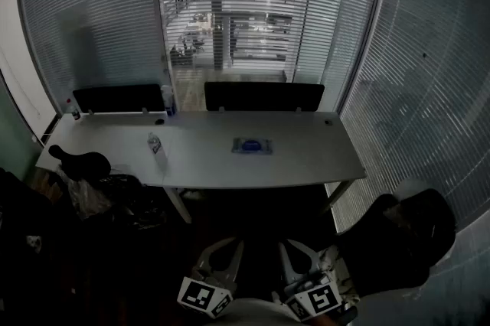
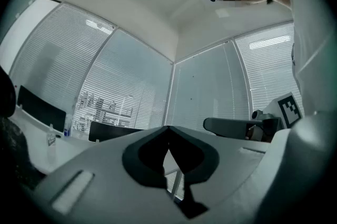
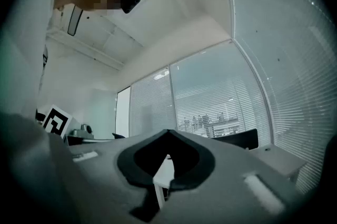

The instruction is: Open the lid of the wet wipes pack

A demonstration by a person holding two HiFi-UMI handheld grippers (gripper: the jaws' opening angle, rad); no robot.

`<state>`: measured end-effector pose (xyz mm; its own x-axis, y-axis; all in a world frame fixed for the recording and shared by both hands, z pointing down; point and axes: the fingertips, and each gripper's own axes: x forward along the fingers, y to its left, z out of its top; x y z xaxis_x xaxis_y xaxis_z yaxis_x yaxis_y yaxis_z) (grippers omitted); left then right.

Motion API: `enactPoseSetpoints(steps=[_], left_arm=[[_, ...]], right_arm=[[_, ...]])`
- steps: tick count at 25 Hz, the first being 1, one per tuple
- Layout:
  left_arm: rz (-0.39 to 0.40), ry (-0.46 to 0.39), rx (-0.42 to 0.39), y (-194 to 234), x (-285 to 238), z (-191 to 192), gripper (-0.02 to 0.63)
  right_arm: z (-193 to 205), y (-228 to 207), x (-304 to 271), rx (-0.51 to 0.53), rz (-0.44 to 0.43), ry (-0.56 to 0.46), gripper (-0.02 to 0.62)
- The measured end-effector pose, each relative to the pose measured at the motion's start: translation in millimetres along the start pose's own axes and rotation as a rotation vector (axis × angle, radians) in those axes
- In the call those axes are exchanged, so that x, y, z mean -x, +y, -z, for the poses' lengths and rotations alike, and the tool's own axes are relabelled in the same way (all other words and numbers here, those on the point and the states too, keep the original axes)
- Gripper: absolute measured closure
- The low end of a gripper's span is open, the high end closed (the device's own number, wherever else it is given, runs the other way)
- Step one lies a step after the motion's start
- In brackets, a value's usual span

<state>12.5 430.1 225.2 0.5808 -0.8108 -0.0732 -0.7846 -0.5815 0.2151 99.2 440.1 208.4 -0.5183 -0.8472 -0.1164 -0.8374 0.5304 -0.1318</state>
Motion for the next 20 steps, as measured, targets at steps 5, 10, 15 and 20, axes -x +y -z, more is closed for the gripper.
enactPoseSetpoints(steps=[5, 10, 15, 20], left_arm=[[-0.001, 0.003, 0.001, 0, 0, 0, 0.603], [0.005, 0.015, 0.004, -1, 0, 2, 0.603], [0.018, 0.012, -0.005, -6, -3, 4, 0.603], [0.028, 0.025, 0.003, -12, -9, 5, 0.603]], right_arm=[[-3, 5, -5, -0.028, -0.022, 0.001, 0.595], [1, 0, -3, -0.014, -0.019, 0.007, 0.595], [-4, -3, -2, -0.022, -0.017, -0.014, 0.595], [1, -11, 3, -0.002, -0.009, 0.013, 0.595]])
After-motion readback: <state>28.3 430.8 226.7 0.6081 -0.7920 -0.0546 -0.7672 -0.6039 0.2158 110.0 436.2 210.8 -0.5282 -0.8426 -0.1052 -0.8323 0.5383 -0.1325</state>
